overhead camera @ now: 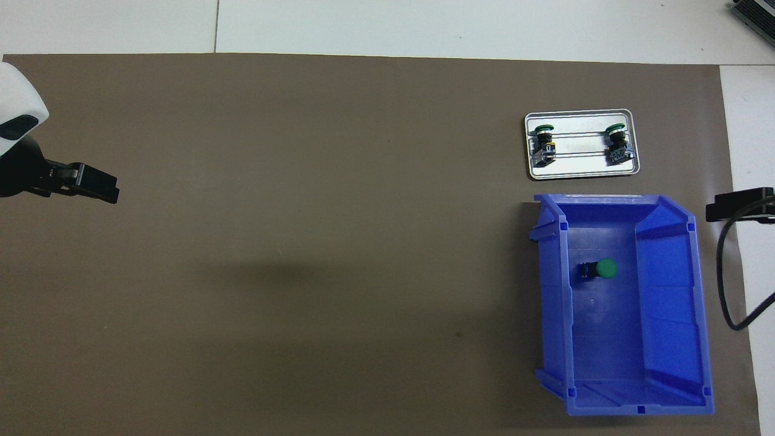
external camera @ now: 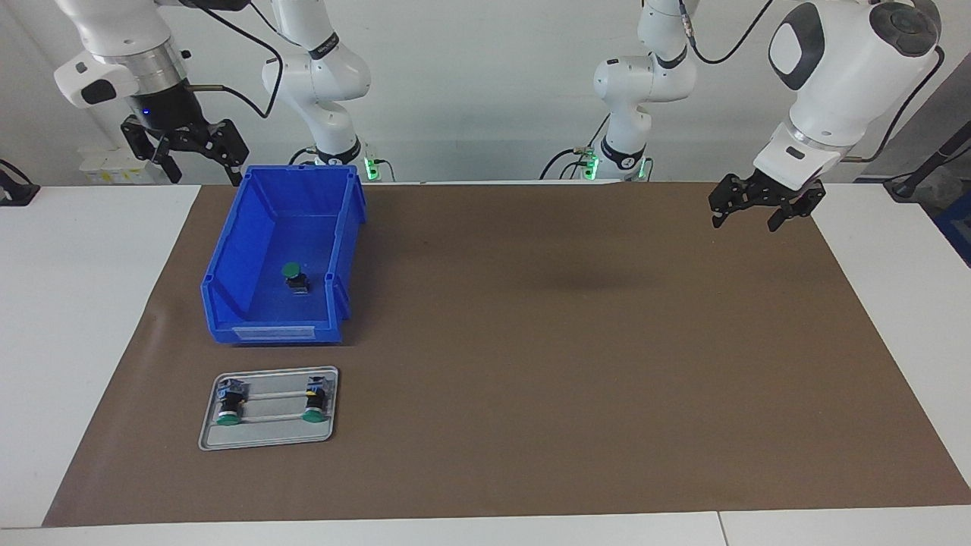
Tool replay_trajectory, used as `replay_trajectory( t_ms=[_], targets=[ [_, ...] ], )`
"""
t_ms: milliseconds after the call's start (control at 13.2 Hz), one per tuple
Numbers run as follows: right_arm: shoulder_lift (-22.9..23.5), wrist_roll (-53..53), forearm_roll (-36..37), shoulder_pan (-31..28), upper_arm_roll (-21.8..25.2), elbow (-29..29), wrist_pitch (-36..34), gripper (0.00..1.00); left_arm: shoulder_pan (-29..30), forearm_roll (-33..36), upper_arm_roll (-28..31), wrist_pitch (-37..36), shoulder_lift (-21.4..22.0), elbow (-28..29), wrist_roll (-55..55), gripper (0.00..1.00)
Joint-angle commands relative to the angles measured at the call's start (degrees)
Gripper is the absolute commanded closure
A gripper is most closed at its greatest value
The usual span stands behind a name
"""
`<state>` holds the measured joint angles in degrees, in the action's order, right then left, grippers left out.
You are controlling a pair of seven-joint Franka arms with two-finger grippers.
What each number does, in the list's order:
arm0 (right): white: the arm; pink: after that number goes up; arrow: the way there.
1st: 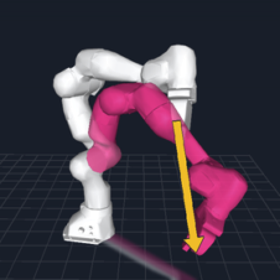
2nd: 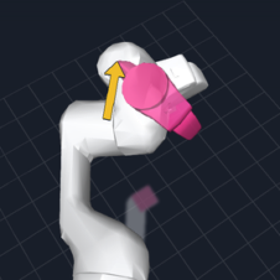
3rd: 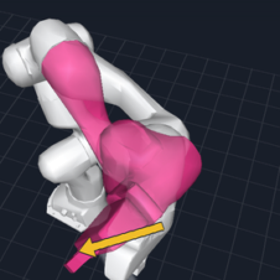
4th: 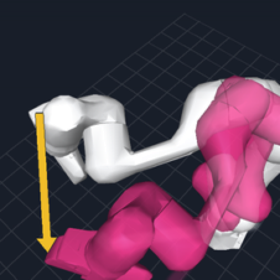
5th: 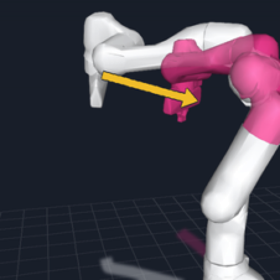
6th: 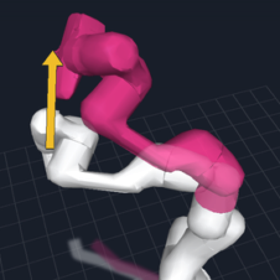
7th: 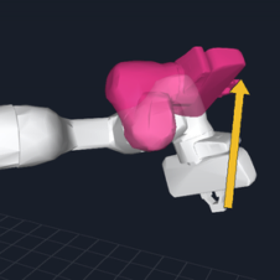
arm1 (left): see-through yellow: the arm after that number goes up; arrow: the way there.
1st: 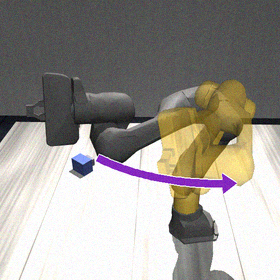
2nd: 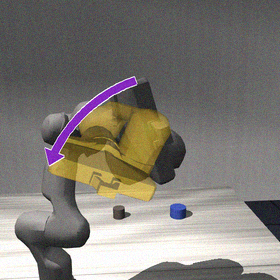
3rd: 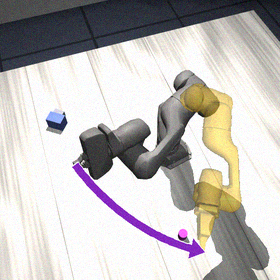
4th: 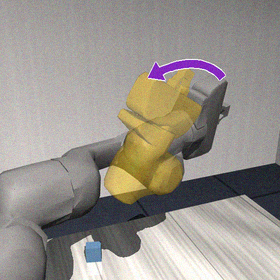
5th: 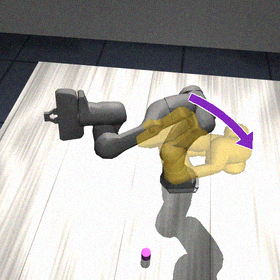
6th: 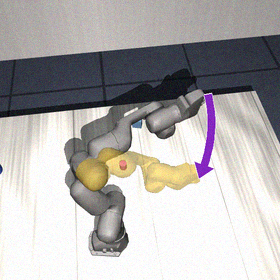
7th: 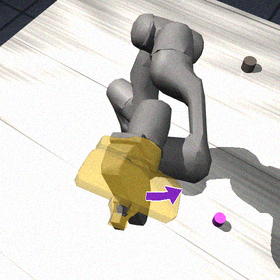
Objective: Place and press button with both arms
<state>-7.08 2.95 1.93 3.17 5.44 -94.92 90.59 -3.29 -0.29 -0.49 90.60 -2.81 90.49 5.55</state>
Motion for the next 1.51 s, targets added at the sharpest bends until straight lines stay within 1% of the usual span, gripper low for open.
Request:
replay_trajectory(
  t_ms=[0, 151, 302, 529, 605, 756, 832, 907, 983, 1058, 1436],
  targets=[
    [1.81, 4.24, 0.71, 1.38, -1.83, 2.28, -1.02, 0.00, 0.48, -0.59, -0.21, 0.10, 1.84, 2.06, 0.07, 0.00],
    [2.86, 4.61, 0.97, 1.57, -1.84, 2.37, -0.51, 0.00, 0.48, -0.59, -0.21, 0.10, 1.84, 2.06, 0.07, 0.00],
    [2.78, 0.41, 0.28, 0.79, -1.66, 2.20, -1.11, 0.00, 0.48, -0.59, -0.21, 0.10, 1.84, 2.06, 0.07, 0.00],
    [1.90, -0.93, 0.27, -1.58, -1.13, 1.40, -2.87, 0.00, 0.48, -0.59, -0.21, 0.10, 1.84, 2.06, 0.07, 0.00],
    [2.59, -1.02, 0.88, -2.11, -1.13, 3.23, -4.79, 0.00, 0.48, -0.59, -0.21, 0.10, 1.84, 2.06, 0.07, 0.00],
    [8.46, -1.02, 0.10, -3.43, -1.22, 12.08, -10.15, 0.00, 0.48, -0.59, -0.21, 0.10, 1.84, 2.06, 0.07, 0.00],
    [9.10, -1.11, 0.01, -3.52, -1.22, 11.95, -8.69, 0.00, 0.48, -0.59, -0.21, 0.10, 1.84, 2.06, 0.07, 0.00],
    [8.32, -1.11, -0.08, -3.79, -1.13, 9.08, -5.98, 0.00, 0.48, -0.59, -0.21, 0.10, 1.84, 2.06, 0.07, 0.00],
    [6.40, -1.02, -0.08, -3.79, -1.13, 5.48, -3.78, 0.00, 0.48, -0.59, -0.21, 0.10, 1.84, 2.06, 0.07, 0.00],
    [5.95, -0.58, -0.08, -3.27, -1.22, 4.58, -3.67, 0.00, 0.48, -0.59, -0.21, 0.10, 1.84, 2.06, 0.07, 0.00],
    [6.03, -2.34, 1.06, -3.09, -1.75, 5.71, -4.11, 0.00, 0.48, -0.59, -0.21, 0.10, 1.84, 2.06, 0.07, 0.00]
  ],
)
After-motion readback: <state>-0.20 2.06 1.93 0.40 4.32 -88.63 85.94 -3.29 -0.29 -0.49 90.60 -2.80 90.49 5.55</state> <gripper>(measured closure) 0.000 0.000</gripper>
